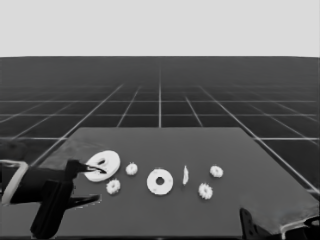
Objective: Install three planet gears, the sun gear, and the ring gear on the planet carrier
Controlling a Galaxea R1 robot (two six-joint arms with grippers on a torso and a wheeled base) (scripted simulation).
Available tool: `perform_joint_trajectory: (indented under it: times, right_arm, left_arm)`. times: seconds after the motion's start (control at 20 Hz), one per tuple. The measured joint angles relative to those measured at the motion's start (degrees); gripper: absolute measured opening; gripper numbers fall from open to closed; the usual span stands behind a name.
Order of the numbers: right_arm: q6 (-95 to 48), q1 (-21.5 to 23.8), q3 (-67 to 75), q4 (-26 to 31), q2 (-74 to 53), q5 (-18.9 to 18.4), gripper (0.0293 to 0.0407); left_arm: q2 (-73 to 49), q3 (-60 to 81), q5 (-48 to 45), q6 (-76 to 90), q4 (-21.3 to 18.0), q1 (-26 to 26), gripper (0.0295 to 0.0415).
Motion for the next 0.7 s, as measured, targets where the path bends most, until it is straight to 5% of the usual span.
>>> perform_joint_trajectory:
  times: [0.05,0.1,0.15,0.2,0.25,0.3,0.35,0.4,0.5,0.65,0.7]
  right_arm:
    - [0.1,1.2,-1.3,-1.8,-0.3,-0.6,0.0308]
    - [0.1,1.8,-2.1,-2.8,-0.5,-0.9,0.0337]
    - [0.2,2.2,-2.6,-3.4,-0.6,-1.1,0.0368]
    - [0.2,2.5,-2.8,-3.8,-0.7,-1.2,0.0380]
    - [0.2,2.6,-3.0,-4.0,-0.7,-1.3,0.0383]
    - [0.2,2.7,-3.1,-4.1,-0.8,-1.3,0.0384]
    - [0.2,2.7,-3.1,-4.2,-0.8,-1.3,0.0384]
    - [0.2,2.7,-3.2,-4.2,-0.8,-1.3,0.0384]
    - [0.2,2.8,-3.2,-4.3,-0.8,-1.3,0.0385]
    - [0.2,2.8,-3.2,-4.3,-0.8,-1.3,0.0385]
    - [0.2,2.8,-3.2,-4.3,-0.8,-1.3,0.0385]
  left_arm:
    - [0.1,-1.6,-1.1,0.1,1.7,-1.5,0.0297]
    - [0.1,-2.6,-1.8,0.1,2.7,-2.4,0.0314]
    - [0.1,-3.2,-2.2,0.1,3.3,-2.9,0.0346]
    - [16.7,-10.5,23.3,-27.7,30.7,0.7,0.0377]
    - [35.1,-21.8,49.5,-56.4,24.3,0.9,0.0399]
    - [44.1,-37.2,53.4,-73.5,8.2,1.0,0.0403]
    - [48.3,-49.9,51.3,-79.4,-1.6,1.6,0.0396]
    - [50.9,-58.9,50.0,-81.0,-7.4,2.3,0.0390]
    - [53.9,-69.2,49.3,-81.0,-12.8,3.1,0.0386]
    - [55.6,-74.7,49.3,-80.2,-15.1,3.5,0.0385]
    - [55.7,-75.0,45.0,-80.2,-7.5,10.5,0.0385]
